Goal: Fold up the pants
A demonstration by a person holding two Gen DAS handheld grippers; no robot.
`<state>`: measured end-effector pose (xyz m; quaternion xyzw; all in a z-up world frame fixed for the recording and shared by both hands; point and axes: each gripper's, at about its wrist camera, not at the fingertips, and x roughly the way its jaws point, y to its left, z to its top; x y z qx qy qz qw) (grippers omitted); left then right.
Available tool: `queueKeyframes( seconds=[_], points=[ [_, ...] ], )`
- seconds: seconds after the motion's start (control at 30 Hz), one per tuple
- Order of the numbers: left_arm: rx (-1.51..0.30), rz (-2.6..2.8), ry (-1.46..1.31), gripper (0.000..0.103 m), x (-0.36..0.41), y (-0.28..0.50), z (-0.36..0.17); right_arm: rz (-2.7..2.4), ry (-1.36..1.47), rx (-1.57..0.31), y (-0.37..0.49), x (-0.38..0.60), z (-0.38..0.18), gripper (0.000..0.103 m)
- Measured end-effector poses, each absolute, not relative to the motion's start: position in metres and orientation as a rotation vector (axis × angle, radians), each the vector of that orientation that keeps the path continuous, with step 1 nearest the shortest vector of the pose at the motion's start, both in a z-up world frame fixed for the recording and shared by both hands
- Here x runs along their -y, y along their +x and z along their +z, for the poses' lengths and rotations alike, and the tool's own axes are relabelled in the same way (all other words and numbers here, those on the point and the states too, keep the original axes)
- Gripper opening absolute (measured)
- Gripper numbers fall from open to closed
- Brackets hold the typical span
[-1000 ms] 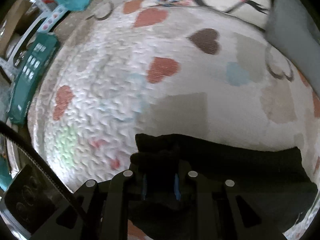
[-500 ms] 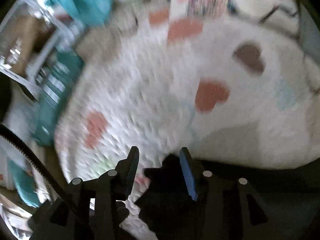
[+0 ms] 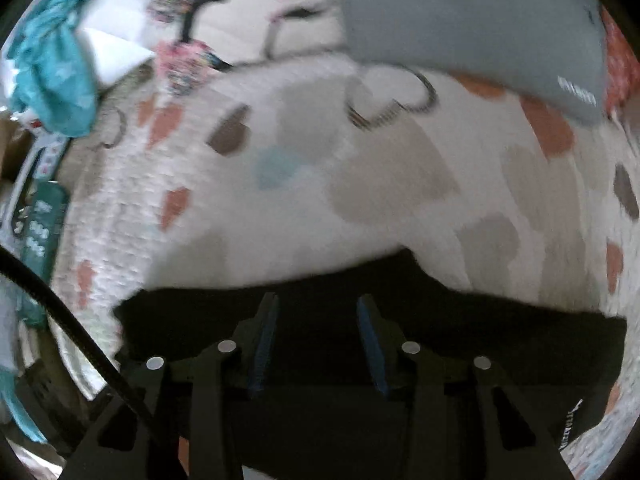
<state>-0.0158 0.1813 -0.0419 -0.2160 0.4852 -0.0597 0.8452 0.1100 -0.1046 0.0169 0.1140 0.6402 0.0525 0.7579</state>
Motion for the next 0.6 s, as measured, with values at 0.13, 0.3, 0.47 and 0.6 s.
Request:
queueKeyframes(
  seconds=[0.13,0.3,0.47,0.6],
  points=[
    [-1.031,-0.129,-0.478,0.03,-0.185,-0.016,-0.047,0.071,0.237,-1.462,0.12,0.119,-0.025,0.042],
    [-1.018,-0.093,-0.359,0.03,-0.17,-0.016,-0.043,0.039,0.299,-1.475,0.152,0.129,-0.037,0.043],
    [-0.972,-0.11,-0.373,0.03,-0.167,-0.022,-0.033,0.046,0.188,-1.297,0.146,0.133,0.005,0.043],
    [-0.909,-0.128,-0.346,0.03,-0.16,-0.029,-0.02,0.048,0.225,-1.311,0.134,0.145,0.017,0.043]
  ],
)
